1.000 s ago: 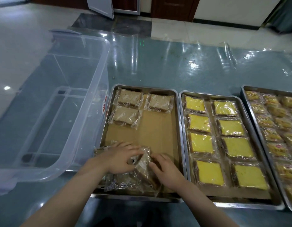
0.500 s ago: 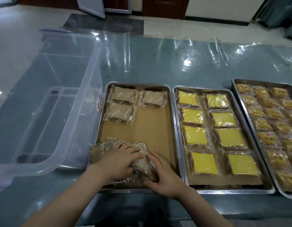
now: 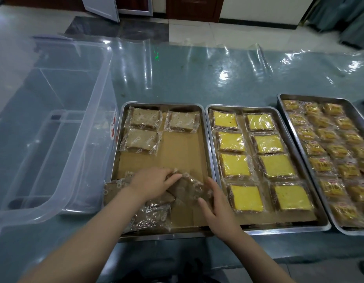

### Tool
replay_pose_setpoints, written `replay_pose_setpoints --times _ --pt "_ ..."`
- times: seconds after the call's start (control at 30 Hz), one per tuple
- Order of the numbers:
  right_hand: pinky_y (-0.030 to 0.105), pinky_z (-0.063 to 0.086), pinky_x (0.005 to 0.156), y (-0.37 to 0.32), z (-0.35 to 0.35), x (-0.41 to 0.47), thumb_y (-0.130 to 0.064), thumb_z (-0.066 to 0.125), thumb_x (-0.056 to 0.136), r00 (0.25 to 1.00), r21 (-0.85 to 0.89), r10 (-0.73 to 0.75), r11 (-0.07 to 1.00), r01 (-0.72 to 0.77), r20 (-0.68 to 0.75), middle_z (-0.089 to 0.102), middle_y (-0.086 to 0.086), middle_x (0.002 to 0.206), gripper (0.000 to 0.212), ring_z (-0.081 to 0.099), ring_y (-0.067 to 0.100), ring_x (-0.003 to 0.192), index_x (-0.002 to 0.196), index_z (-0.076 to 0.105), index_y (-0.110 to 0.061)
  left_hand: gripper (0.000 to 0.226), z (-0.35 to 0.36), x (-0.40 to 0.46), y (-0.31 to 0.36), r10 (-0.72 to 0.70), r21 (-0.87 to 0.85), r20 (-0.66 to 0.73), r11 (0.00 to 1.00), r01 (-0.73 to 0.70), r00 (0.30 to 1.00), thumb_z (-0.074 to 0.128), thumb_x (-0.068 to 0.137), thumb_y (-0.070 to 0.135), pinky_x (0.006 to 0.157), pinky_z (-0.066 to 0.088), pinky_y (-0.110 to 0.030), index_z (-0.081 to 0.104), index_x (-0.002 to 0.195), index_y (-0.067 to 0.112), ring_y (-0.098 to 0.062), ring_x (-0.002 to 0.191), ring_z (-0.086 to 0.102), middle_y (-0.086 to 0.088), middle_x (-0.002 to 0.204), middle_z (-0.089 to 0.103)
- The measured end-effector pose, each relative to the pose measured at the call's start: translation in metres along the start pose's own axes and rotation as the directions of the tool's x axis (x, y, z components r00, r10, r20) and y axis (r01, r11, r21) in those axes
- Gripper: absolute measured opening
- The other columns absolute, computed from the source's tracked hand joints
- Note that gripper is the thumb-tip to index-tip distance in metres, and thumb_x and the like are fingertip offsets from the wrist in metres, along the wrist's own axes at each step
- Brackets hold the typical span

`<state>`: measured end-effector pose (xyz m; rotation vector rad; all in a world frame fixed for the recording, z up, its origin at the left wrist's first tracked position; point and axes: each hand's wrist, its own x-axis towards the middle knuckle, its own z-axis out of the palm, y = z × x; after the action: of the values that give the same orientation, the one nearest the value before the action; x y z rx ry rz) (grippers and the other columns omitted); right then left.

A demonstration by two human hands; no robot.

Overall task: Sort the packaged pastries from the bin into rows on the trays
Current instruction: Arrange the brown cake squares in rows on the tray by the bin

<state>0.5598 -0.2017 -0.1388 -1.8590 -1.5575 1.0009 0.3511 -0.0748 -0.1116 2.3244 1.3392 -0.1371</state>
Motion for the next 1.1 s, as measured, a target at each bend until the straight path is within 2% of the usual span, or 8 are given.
replay_pose_setpoints --times 0.17,0.3,0.37,0.47,0.63,0.77,0.93,1.1 --pt "0.034 0.016 0.119 -0.003 0.002 0.004 -0.024 0.047 0.095 0.975 -0.346 -0.197 0.926 0.15 -0.103 0.012 -0.004 0.162 0.065 0.01 0.012 0.149 0.153 0.017 -0.026 0.055 0.005 0.023 0.008 -0.128 -0.068 -0.042 0.99 0.125 0.991 0.024 0.097 0.065 0.049 0.041 -0.024 0.065 0.106 0.03 -0.006 0.065 0.057 0.01 0.074 0.062" --pt "0.036 0.0 0.121 -0.002 0.012 0.011 -0.031 0.027 0.094 0.971 -0.544 -0.22 0.805 0.236 0.094 0.001 -0.001 0.164 0.065 -0.008 0.013 0.15 0.156 0.014 -0.022 0.054 0.011 0.032 0.001 -0.203 -0.061 -0.072 0.978 0.199 0.976 0.029 0.098 0.059 0.051 0.045 -0.027 0.064 0.097 0.019 -0.012 0.065 0.06 0.005 0.071 0.061" --pt "0.038 0.0 0.122 0.002 0.021 0.014 -0.038 0.023 0.095 0.966 -0.586 -0.18 0.768 0.257 0.188 0.004 -0.001 0.164 0.064 -0.002 0.017 0.151 0.156 0.016 -0.02 0.047 0.013 0.031 -0.001 -0.247 -0.104 -0.107 0.966 0.236 0.963 0.036 0.098 0.055 0.065 0.049 -0.027 0.058 0.11 0.015 -0.016 0.084 0.061 0.0 0.092 0.064" --pt "0.041 0.003 0.121 0.003 0.029 0.021 -0.042 0.023 0.094 0.966 -0.646 -0.138 0.721 0.25 0.22 0.016 0.007 0.162 0.066 0.016 0.026 0.15 0.153 0.027 -0.014 0.054 0.015 0.022 -0.001 -0.286 -0.225 -0.125 0.941 0.254 0.95 0.045 0.096 0.05 0.097 0.044 -0.036 0.041 0.135 0.013 -0.022 0.121 0.047 -0.006 0.132 0.047" --pt "0.045 0.004 0.121 -0.009 0.03 0.04 -0.043 0.011 0.087 0.971 -0.67 -0.069 0.712 0.21 0.23 0.015 0.015 0.161 0.078 0.015 0.031 0.149 0.152 0.028 -0.005 0.047 0.018 0.0 -0.001 0.015 -0.107 -0.178 0.994 -0.035 0.984 0.043 0.098 0.041 0.113 0.03 -0.037 0.041 0.143 0.029 -0.015 0.138 0.032 0.007 0.15 0.036" --pt "0.049 0.022 0.114 -0.013 0.029 0.069 -0.039 0.029 0.09 0.979 -0.744 -0.076 0.64 0.193 0.188 0.039 0.019 0.151 0.065 0.041 0.035 0.138 0.139 0.05 -0.002 0.054 0.022 0.006 -0.01 -0.047 0.046 -0.059 0.998 0.049 0.997 0.038 0.098 0.048 0.117 0.013 -0.044 0.028 0.15 0.035 -0.022 0.148 0.01 0.005 0.162 0.012" --pt "0.042 -0.01 0.118 -0.022 0.02 0.107 -0.036 0.027 0.103 0.969 -0.746 -0.077 0.625 0.23 0.234 -0.008 0.016 0.162 0.065 -0.005 0.031 0.15 0.155 0.005 -0.004 0.068 0.017 0.038 -0.013 -0.103 0.171 0.0 0.98 0.102 0.995 0.028 0.097 0.059 0.119 0.002 -0.047 0.014 0.155 0.027 -0.025 0.15 -0.004 0.0 0.163 -0.003" --pt "0.042 -0.006 0.12 -0.023 0.021 0.139 -0.039 0.027 0.104 0.973 -0.767 -0.067 0.605 0.215 0.22 -0.008 0.016 0.162 0.067 -0.006 0.03 0.15 0.155 -0.001 -0.006 0.075 0.01 0.067 -0.018 -0.145 0.238 0.043 0.962 0.131 0.988 0.023 0.097 0.06 0.121 0.002 -0.049 0.006 0.156 0.017 -0.022 0.15 -0.005 -0.001 0.164 0.0"
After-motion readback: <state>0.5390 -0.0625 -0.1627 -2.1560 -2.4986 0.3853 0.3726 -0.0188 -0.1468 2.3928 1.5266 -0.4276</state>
